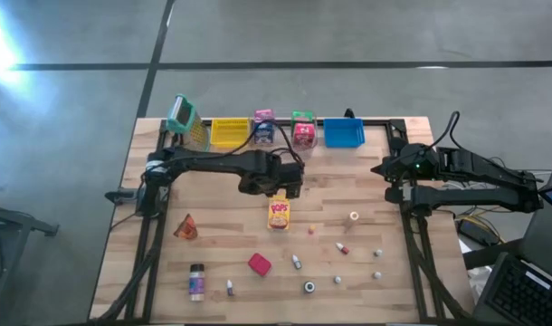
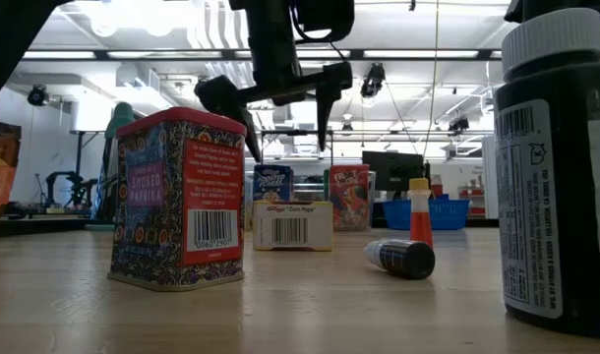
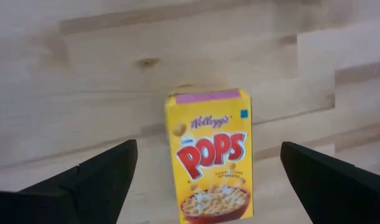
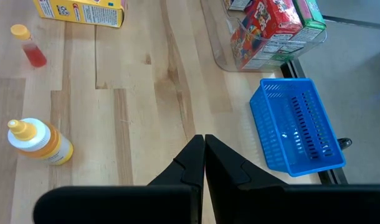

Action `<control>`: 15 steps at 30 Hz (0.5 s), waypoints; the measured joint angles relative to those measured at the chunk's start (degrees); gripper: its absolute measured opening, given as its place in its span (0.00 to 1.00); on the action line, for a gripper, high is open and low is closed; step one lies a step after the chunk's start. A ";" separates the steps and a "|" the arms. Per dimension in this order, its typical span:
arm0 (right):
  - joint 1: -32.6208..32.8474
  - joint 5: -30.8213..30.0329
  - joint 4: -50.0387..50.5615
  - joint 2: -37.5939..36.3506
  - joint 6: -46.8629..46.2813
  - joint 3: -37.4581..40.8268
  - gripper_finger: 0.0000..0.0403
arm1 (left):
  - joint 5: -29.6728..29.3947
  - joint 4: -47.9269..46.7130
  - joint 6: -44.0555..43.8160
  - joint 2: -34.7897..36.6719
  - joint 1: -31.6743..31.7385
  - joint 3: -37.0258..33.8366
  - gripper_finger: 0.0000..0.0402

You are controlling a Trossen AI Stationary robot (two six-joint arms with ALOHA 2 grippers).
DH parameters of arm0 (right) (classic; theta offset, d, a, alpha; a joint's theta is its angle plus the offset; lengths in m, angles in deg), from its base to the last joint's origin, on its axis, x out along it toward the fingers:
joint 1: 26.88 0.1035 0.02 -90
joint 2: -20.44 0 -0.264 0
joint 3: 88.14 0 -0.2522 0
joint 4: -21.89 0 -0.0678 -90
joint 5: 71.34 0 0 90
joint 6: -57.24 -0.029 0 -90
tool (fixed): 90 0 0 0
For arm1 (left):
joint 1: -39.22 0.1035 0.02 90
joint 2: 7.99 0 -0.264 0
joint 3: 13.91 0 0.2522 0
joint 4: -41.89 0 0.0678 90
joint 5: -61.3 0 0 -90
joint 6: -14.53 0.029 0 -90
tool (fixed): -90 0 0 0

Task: Pick & Place Kitchen Items
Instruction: Put the yellow cereal box into the transparent bin

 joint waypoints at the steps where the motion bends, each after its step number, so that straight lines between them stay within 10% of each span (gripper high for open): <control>1: 0.01 0.00 0.00 0.01 0.02 -0.01 0.02 | 0.04 -0.44 -0.86 -0.13 0.10 0.11 1.00; 15: 0.02 0.01 -0.02 0.02 0.02 -0.01 0.02 | 2.72 0.19 -1.91 -6.12 0.21 0.91 1.00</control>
